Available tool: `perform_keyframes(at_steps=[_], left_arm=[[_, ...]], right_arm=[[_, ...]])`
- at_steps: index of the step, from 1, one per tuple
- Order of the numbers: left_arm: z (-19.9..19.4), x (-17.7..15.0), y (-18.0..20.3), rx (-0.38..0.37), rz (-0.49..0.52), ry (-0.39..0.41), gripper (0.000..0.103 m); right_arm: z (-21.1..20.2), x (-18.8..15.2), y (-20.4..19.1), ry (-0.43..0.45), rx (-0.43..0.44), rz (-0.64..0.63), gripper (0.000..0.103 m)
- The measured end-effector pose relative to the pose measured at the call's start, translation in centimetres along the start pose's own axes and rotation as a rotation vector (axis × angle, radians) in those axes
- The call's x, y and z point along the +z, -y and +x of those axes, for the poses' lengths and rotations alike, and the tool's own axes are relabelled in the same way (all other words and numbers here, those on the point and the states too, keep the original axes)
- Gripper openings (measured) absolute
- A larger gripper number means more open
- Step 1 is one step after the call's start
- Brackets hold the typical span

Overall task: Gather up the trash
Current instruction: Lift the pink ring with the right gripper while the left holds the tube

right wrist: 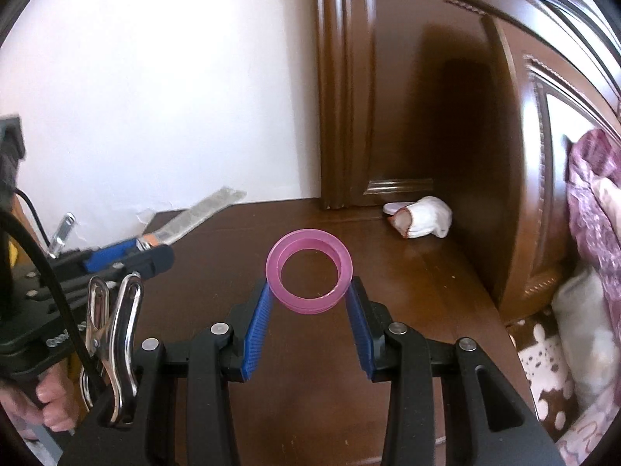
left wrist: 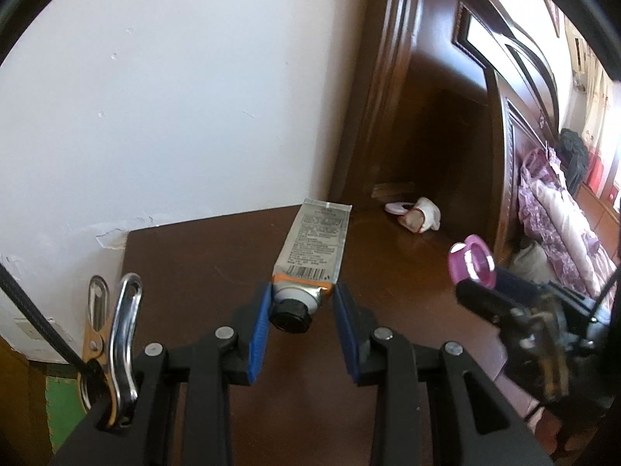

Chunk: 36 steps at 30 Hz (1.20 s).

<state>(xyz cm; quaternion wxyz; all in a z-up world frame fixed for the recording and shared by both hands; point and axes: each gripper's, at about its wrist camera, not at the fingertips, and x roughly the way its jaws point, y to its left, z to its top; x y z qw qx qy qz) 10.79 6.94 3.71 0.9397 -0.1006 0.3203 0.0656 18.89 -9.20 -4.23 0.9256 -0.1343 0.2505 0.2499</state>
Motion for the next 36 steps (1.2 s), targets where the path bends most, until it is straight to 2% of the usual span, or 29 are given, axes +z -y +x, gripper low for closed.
perform_keyframes(at_steps=[10, 17, 36], left_arm=[[-1.7, -2.7, 3.3, -0.033, 0.073, 0.026, 0.033], [-3.1, -3.8, 5.3, -0.064, 0.131, 0.049, 0.033], [-5.4, -5.8, 8.5, -0.133, 0.202, 0.069, 0.033]], right_arm=[[-6.4, -4.1, 2.0, 0.142, 0.012, 0.094, 0.04], [-9.5, -5.3, 2.1, 0.216, 0.045, 0.077, 0.04], [-12.3, -6.9, 4.3, 0.23, 0.059, 0.138, 0.04]])
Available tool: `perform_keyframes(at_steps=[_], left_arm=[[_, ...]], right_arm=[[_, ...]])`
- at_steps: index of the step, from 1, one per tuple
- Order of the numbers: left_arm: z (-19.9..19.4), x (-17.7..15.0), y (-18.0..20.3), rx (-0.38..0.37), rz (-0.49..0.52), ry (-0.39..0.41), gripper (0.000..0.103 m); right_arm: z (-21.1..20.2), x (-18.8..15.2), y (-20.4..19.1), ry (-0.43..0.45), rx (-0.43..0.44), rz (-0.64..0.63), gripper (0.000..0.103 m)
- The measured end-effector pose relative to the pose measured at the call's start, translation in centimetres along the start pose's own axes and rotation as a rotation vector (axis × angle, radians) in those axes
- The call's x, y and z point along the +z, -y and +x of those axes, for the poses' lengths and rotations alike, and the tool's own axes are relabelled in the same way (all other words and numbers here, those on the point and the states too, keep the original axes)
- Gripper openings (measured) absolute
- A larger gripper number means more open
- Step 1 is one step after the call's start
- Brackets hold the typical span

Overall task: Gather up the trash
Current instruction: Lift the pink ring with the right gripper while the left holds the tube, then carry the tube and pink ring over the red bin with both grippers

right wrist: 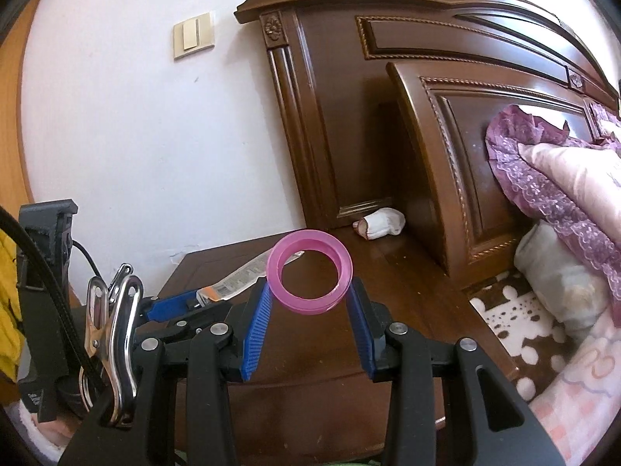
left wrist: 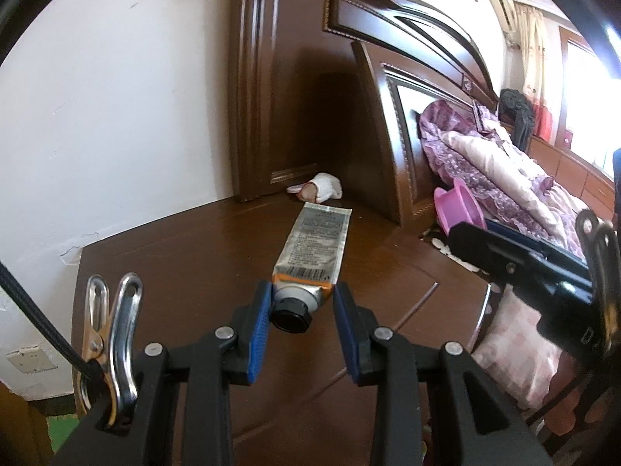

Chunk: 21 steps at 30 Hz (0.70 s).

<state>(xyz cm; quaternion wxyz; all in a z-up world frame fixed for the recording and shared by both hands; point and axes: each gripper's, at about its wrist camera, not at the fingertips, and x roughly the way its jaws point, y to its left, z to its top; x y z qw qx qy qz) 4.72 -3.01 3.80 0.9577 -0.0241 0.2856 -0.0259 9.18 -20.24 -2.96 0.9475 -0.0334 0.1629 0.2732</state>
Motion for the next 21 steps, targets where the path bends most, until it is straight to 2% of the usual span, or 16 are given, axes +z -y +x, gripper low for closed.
perform_keyframes(at_steps=[21], left_arm=[[-1.2, -1.8, 5.1, -0.078, 0.085, -0.008, 0.033]], right_arm=[[-5.5, -2.1, 2.3, 0.009, -0.027, 0.007, 0.04]])
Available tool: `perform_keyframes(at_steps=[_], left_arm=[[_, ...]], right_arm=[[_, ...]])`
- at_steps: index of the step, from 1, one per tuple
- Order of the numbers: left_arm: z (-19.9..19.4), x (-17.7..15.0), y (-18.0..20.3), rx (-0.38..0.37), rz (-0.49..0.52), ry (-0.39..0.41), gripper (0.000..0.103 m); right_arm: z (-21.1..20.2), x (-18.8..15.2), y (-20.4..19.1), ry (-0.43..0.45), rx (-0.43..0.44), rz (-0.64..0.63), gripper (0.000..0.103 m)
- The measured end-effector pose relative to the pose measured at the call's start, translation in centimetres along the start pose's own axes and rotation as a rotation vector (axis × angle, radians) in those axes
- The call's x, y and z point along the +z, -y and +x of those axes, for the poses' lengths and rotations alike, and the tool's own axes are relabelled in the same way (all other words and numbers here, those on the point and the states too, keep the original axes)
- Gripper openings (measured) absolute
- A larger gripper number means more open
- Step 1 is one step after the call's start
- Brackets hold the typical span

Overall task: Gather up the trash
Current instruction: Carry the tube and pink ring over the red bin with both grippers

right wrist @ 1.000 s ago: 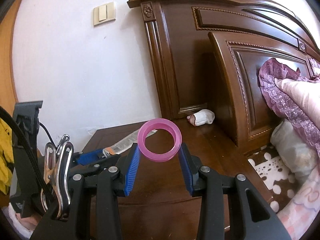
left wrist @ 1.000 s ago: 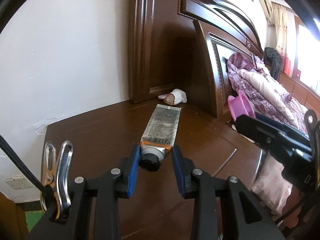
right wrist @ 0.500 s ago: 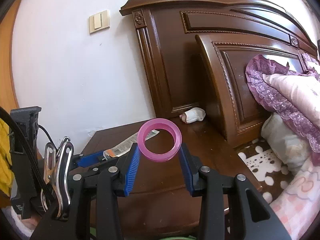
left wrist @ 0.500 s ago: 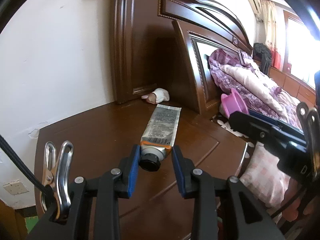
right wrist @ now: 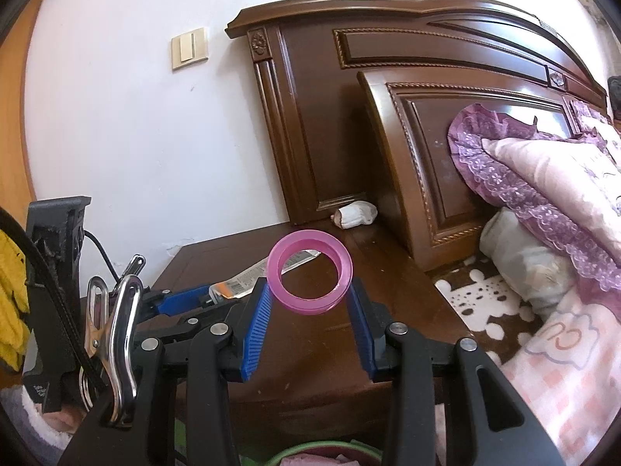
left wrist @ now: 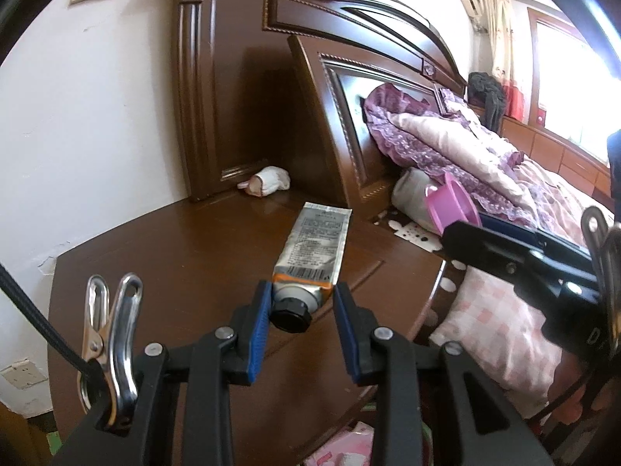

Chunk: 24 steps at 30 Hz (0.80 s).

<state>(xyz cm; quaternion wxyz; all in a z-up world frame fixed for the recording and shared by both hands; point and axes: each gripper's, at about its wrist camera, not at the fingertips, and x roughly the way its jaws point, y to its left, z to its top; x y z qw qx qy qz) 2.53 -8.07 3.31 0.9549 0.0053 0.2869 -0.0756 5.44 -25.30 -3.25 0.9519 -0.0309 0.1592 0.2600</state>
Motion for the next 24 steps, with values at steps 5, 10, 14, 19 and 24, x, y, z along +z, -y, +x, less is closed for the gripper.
perform_keyframes(at_steps=[5, 10, 14, 19, 24], left_arm=[[-0.2, -0.6, 0.8, -0.009, 0.001, -0.008, 0.033], [-0.3, -1.0, 1.2, -0.019, 0.01, -0.014, 0.033], [-0.4, -1.1, 1.6, -0.025, 0.016, -0.014, 0.033], [-0.7, -1.6, 1.9, -0.029, 0.025, -0.016, 0.033], [-0.8, -1.9, 2.2, -0.037, 0.034, -0.017, 0.033]], right_arm=[[-0.3, -0.5, 0.5, -0.012, -0.008, 0.005, 0.04], [-0.6, -1.1, 0.8, -0.026, -0.02, -0.003, 0.04], [-0.9, -1.4, 1.0, -0.031, -0.028, -0.001, 0.04], [-0.9, -1.6, 1.2, -0.036, -0.029, 0.004, 0.04], [-1.1, -2.0, 1.0, -0.044, -0.031, -0.006, 0.04]])
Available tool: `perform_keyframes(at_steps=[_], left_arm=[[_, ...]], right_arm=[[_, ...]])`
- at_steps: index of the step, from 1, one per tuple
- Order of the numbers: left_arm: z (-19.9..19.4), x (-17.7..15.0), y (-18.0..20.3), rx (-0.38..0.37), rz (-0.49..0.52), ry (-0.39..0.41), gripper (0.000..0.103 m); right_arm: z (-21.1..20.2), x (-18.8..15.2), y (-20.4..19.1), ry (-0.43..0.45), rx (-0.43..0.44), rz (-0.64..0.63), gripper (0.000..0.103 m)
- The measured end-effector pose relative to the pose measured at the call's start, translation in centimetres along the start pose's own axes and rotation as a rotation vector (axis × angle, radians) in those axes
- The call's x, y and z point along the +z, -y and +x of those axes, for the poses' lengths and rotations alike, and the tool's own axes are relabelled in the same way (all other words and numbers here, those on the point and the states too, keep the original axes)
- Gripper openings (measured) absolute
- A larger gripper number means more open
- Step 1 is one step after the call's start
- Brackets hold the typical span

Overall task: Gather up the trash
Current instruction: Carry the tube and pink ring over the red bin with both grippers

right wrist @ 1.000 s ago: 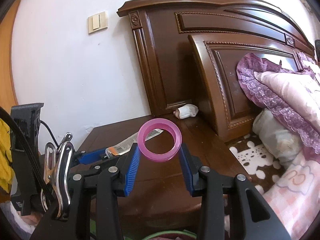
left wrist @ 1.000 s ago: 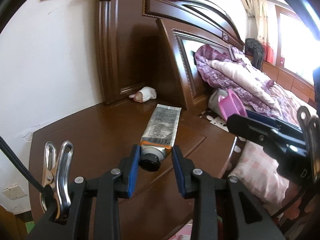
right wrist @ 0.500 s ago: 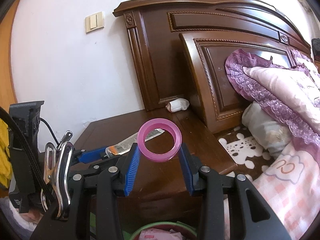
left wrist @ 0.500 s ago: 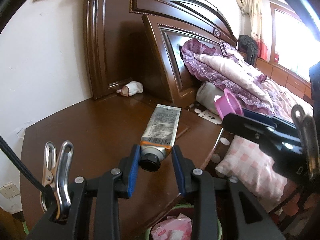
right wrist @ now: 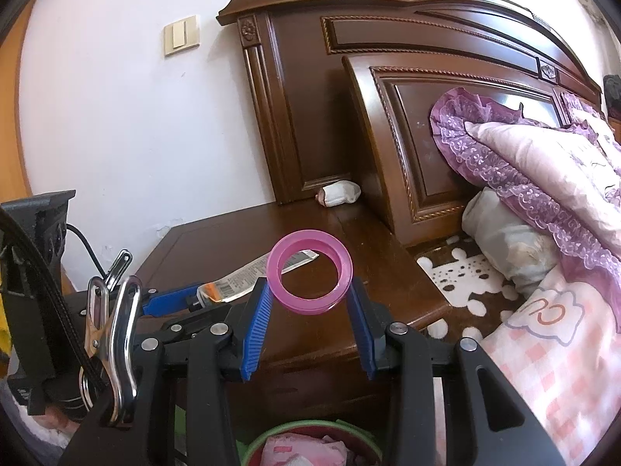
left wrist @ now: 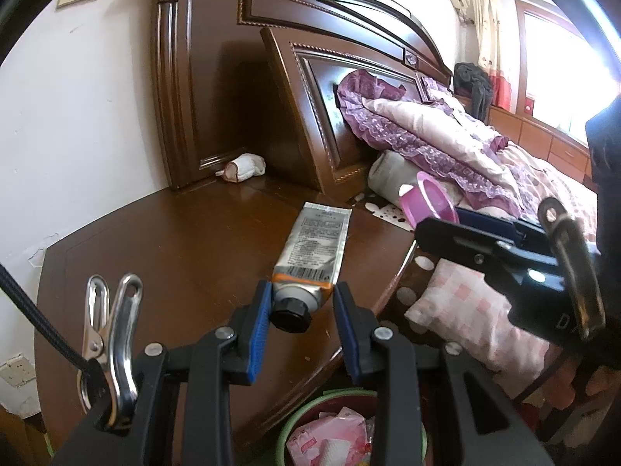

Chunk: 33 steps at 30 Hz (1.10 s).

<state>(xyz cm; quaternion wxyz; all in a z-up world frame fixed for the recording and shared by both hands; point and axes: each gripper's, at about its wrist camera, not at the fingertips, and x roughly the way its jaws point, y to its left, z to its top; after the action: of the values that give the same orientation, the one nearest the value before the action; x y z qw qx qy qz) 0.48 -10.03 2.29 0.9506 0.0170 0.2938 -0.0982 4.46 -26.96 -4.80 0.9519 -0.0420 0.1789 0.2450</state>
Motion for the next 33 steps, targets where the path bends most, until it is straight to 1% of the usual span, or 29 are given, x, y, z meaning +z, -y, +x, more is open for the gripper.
perform_keyframes(at_steps=[7, 14, 23, 26, 33], left_arm=[[-0.4, -0.6, 0.5, -0.022, 0.008, -0.004, 0.033], [-0.5, -2.4, 2.1, -0.047, 0.049, -0.03, 0.033], [-0.9, -4.4, 3.5, -0.078, 0.076, -0.059, 0.033], [-1.0, -5.0, 4.1, -0.085, 0.101, -0.065, 0.033], [-0.9, -6.8, 4.9, -0.109, 0.13, -0.098, 0.033]], right_arm=[[-0.4, -0.6, 0.3, -0.007, -0.008, 0.005, 0.04], [-1.3, -1.9, 0.8, -0.019, -0.016, 0.019, 0.04], [-2.4, -3.9, 1.4, -0.044, -0.023, 0.046, 0.04], [-2.7, -4.4, 1.3, -0.05, -0.02, 0.049, 0.04], [-2.8, -5.9, 1.3, -0.089, -0.026, 0.052, 0.04]])
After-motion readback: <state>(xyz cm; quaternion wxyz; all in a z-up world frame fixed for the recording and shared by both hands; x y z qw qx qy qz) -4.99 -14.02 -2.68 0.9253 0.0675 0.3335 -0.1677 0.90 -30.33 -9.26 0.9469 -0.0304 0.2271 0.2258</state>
